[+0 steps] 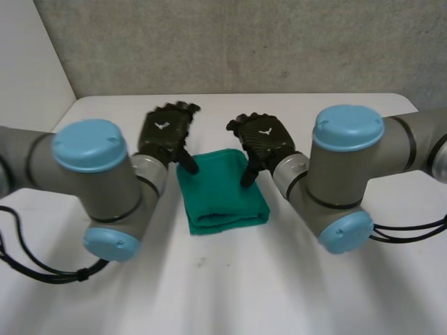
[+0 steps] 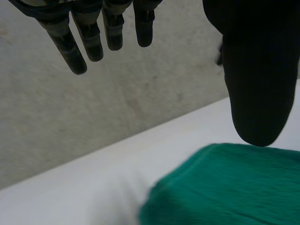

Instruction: Fold the towel.

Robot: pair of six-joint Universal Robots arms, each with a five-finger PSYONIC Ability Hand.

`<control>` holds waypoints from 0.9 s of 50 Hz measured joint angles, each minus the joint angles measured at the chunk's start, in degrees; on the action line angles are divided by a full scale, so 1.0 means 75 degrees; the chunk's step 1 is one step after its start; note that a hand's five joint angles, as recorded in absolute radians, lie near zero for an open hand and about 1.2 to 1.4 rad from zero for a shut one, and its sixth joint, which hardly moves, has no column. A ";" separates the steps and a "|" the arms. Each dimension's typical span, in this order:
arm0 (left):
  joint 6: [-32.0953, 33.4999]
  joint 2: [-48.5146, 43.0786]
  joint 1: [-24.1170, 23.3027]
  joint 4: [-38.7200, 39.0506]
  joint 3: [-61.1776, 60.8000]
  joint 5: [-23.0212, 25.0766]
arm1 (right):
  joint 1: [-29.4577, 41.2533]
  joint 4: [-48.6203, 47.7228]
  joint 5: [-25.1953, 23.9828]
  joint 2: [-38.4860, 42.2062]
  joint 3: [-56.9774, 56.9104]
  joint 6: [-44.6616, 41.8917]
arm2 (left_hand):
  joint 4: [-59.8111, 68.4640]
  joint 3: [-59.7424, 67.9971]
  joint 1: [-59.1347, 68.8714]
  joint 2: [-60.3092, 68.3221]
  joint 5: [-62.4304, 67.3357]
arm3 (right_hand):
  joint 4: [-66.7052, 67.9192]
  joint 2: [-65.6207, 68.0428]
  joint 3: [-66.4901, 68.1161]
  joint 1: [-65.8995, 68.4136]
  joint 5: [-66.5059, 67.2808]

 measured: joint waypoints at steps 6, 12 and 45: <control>-0.0135 -0.0815 -0.0357 -0.0615 0.0572 -0.0073 | -0.0299 0.0488 -0.0386 0.0532 -0.0445 0.0512 | 0.0082 0.0023 0.0001 0.0082 0.0008 | 0.0000 0.0000 0.0000 0.0000 -0.0001; -0.0062 -0.1390 -0.0465 -0.1332 0.0810 -0.0578 | -0.0397 0.1808 -0.0361 0.1690 -0.1612 0.0454 | 0.0277 0.0175 0.0001 0.0242 0.0008 | 0.0000 0.0000 0.0000 0.0000 -0.0001; -0.0635 0.3797 0.1848 -0.4176 0.1267 0.1026 | -0.1864 0.1617 0.2466 -0.3908 0.0291 -0.0666 | 0.0164 0.0121 -0.0025 0.0177 -0.0016 | 0.0000 0.0000 0.0000 -0.0001 -0.0035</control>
